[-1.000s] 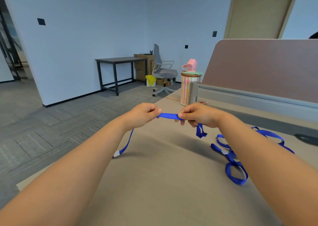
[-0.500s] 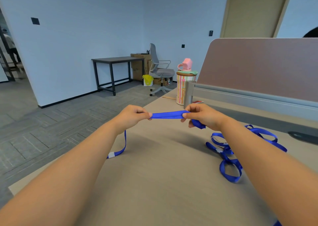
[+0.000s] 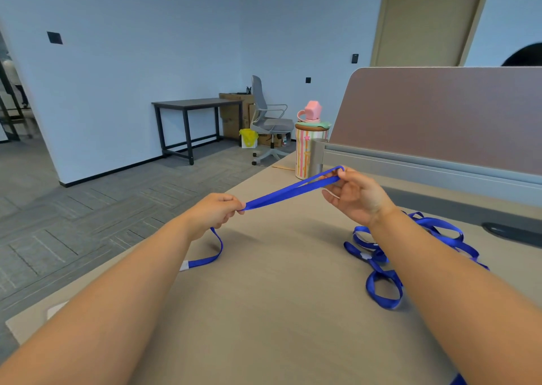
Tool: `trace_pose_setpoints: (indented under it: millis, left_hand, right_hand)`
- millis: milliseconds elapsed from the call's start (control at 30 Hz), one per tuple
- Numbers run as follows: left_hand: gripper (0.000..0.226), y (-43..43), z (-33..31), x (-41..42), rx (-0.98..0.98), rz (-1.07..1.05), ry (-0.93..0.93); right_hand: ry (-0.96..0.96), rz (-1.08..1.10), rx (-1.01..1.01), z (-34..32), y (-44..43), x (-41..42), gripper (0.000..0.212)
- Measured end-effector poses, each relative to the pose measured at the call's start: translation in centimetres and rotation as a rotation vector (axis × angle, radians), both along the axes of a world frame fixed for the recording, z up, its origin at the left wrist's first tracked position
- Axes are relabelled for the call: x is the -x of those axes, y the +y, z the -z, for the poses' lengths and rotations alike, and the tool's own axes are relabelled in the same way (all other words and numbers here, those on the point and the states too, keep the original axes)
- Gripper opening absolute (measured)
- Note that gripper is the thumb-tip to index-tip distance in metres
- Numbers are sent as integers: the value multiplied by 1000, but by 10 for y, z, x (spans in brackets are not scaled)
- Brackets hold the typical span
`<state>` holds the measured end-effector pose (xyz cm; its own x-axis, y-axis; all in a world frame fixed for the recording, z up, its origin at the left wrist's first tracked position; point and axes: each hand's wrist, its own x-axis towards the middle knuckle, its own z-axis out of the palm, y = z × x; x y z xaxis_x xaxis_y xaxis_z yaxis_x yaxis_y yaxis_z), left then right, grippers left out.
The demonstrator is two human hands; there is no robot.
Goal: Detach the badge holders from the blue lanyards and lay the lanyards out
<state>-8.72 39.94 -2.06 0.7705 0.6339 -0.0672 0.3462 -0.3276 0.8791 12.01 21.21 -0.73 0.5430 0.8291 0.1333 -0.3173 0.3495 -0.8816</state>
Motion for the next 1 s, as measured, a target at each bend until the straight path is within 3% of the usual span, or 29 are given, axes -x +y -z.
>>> trace_pose_setpoints:
  millis: [133,300,400,467,600,767,1000]
  left_hand:
    - [21,1,5,1,59,63,2]
    - [22,3,9,3,90,80,-27]
    - [22,2,10,3,70,72,-20]
    - [21,2,10,3,65,48,-24]
    - [21,6,7,8,55,12,-33]
    - [24,16,4,14,98,-10,-34]
    - [18,37,2,18,68,-110,53]
  right_hand:
    - [-94,112,67,-2,5,3,21]
    - [-495,557,379,3,12,-2,11]
    - [-629,589,475,6,17,-1,19]
    - [-604,503,547,8,17,-2,23]
    - [-302,234,519,7,17,-7,27]
    - [-41,173,421,1,37,-16,27]
    - [-182,268,655,16,88,-15,28]
